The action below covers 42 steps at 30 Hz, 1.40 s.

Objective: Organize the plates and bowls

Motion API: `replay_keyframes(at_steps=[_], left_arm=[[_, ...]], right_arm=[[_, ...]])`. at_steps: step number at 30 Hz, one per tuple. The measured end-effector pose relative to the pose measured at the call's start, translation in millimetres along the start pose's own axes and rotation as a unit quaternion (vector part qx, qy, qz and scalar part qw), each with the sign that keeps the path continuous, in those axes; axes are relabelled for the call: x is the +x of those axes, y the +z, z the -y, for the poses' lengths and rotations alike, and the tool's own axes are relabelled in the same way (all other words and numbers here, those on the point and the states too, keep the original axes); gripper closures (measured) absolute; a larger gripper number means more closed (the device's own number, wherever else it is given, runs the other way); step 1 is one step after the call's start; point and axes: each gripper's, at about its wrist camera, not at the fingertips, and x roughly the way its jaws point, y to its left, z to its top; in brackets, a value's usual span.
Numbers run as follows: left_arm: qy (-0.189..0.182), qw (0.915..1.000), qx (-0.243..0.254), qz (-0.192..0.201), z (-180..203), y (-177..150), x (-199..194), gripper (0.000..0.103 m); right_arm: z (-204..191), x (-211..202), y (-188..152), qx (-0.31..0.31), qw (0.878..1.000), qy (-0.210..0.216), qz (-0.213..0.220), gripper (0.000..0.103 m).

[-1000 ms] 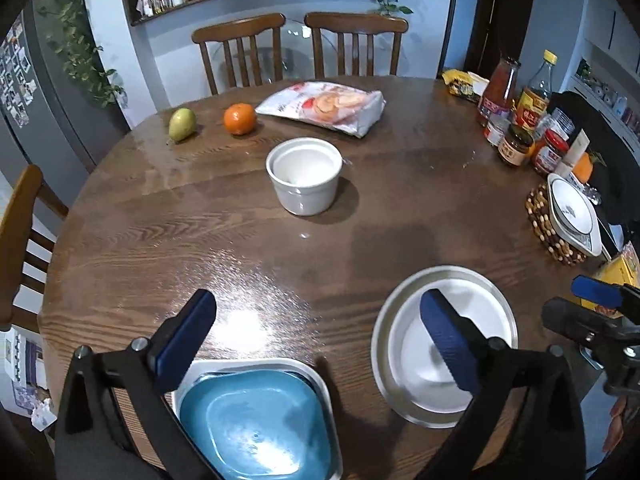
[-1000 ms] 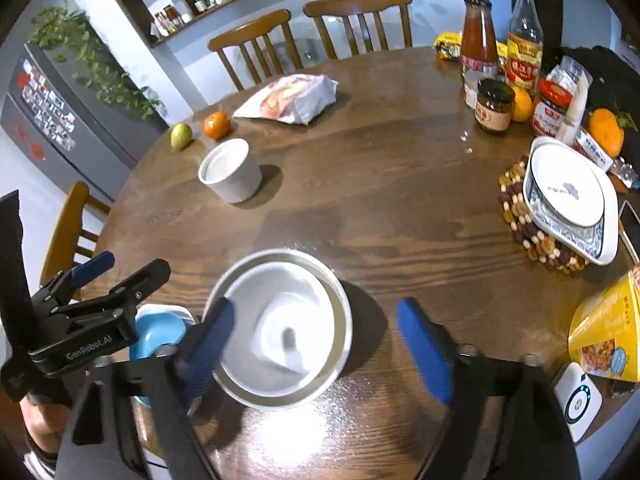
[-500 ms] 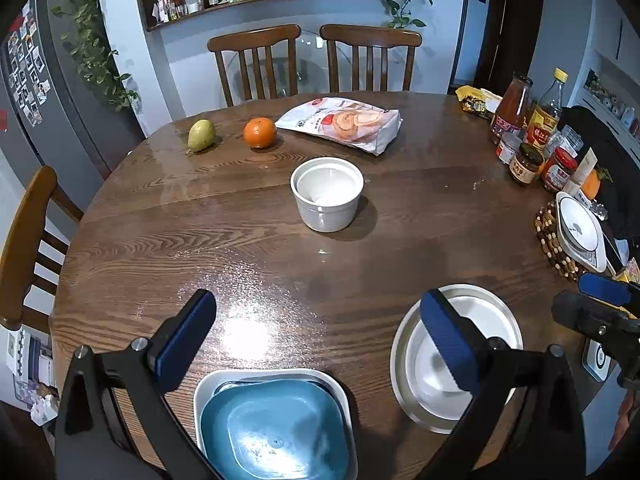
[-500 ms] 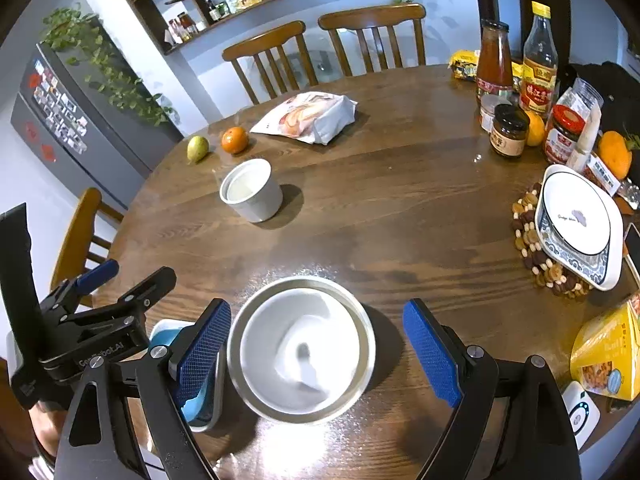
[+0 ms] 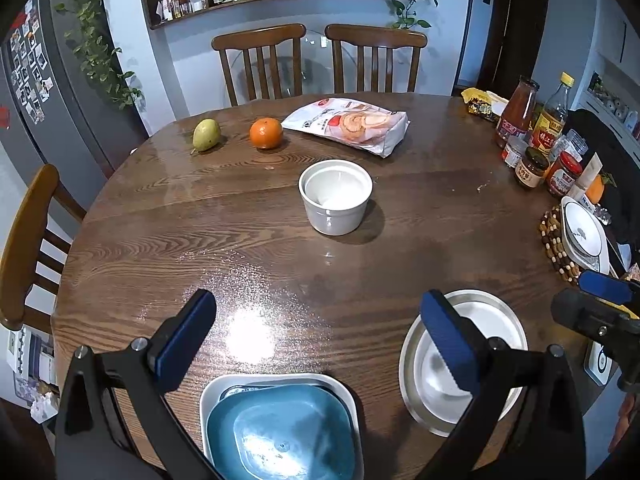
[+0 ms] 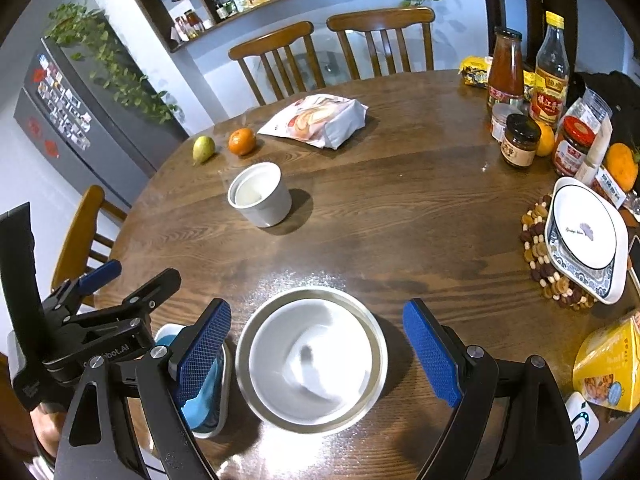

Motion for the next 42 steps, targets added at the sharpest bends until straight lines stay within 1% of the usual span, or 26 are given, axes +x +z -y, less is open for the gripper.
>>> replay_keyframes(at_steps=[20, 25, 30, 34, 40, 42], left_arm=[[-0.003, 0.9999, 0.013, -0.005, 4.5, 0.8, 2.5, 0.001], [-0.016, 0.9997, 0.017, -0.010, 5.3, 3.3, 3.1, 0.001], [-0.032, 0.9989, 0.030, -0.016, 3.8, 14.8, 3.1, 0.001], [-0.037, 0.9985, 0.037, -0.018, 0.2, 24.7, 1.0, 0.001], [-0.036, 0.9975, 0.060, 0.000, -0.7, 47.1, -12.0, 0.001], [-0.041, 0.9968, 0.068, 0.002, -0.3, 54.5, -15.3, 0.001]], right_arm=[[-0.7, 3.6, 0.9, 0.000, 1.000, -0.002, -0.004, 0.015], [4.6, 4.0, -1.6, 0.007, 1.000, -0.005, -0.006, 0.015], [4.4, 2.9, -5.6, 0.015, 1.000, -0.004, -0.007, 0.015], [5.9, -4.7, -11.7, 0.034, 0.999, 0.009, 0.007, 0.015], [9.9, -26.6, -18.5, 0.056, 0.998, 0.006, 0.030, 0.015], [10.3, -36.0, -18.6, 0.062, 0.997, 0.003, 0.040, 0.015]])
